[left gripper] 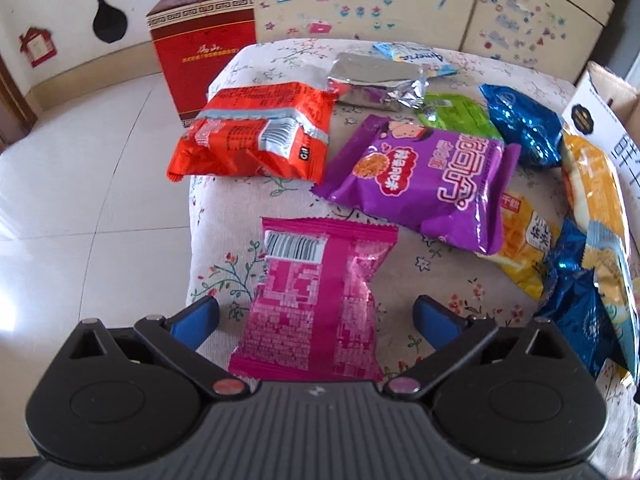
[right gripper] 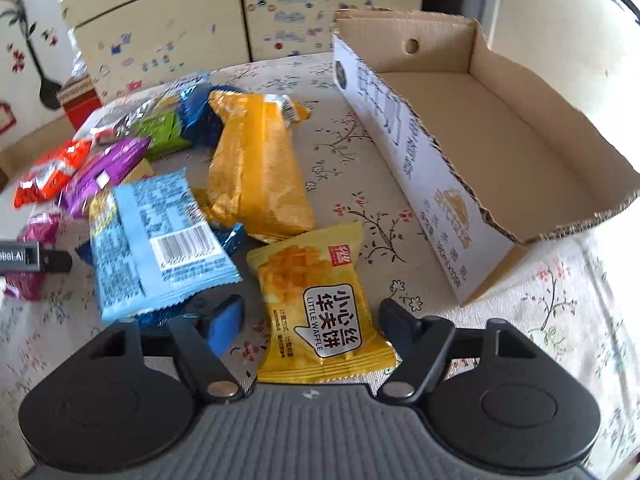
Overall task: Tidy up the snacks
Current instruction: 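Grasp the yellow waffle packet with right tool while left tool grasps pink packet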
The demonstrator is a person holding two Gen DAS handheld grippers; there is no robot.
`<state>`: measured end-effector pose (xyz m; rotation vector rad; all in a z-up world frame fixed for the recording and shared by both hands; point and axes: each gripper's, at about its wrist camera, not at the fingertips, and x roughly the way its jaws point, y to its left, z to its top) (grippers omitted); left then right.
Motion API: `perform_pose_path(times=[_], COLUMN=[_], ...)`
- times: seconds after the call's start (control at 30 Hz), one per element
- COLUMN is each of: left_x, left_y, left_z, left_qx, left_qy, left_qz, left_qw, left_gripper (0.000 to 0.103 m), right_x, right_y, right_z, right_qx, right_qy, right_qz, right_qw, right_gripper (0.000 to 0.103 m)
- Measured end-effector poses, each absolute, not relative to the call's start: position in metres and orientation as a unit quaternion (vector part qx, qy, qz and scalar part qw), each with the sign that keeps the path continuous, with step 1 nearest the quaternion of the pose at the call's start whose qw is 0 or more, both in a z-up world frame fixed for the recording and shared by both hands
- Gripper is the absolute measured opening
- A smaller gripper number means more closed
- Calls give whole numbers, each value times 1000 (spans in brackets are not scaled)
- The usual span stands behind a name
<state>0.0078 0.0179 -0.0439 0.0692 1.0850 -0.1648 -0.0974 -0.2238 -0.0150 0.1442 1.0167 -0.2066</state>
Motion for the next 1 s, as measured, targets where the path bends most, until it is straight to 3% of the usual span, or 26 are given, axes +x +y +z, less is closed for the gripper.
perform_pose_path(times=[0.13, 0.2, 0.37, 0.47, 0.63, 1.0], left_x=[5, -1, -12, -13, -15, -40], left_y=[16, 10, -3, -2, 2, -3], left_z=[-43, -40, -33, -31, -29, 0], left_qx=[42, 72, 101, 84, 65, 70], left_qy=[510, 492, 470, 474, 474, 428], left_qz=[-81, -88, -120, -135, -144, -172], left_qw=[856, 863, 869, 866, 866, 885], left_gripper=[103, 99, 66, 52, 48, 47], right_x=[-99, -100, -104, -107, -110, -115], right_y=[-215, -216, -218, -219, -219, -221], right_z=[-15, -14, -11, -8, -1, 18], right_qx=[41, 48, 71, 83, 87, 85], right_qy=[481, 481, 482, 479, 470, 451], right_qz=[-94, -86, -74, -70, -70, -66], right_qw=[871, 871, 870, 871, 875, 886], right_gripper=[58, 57, 55, 55, 55, 55])
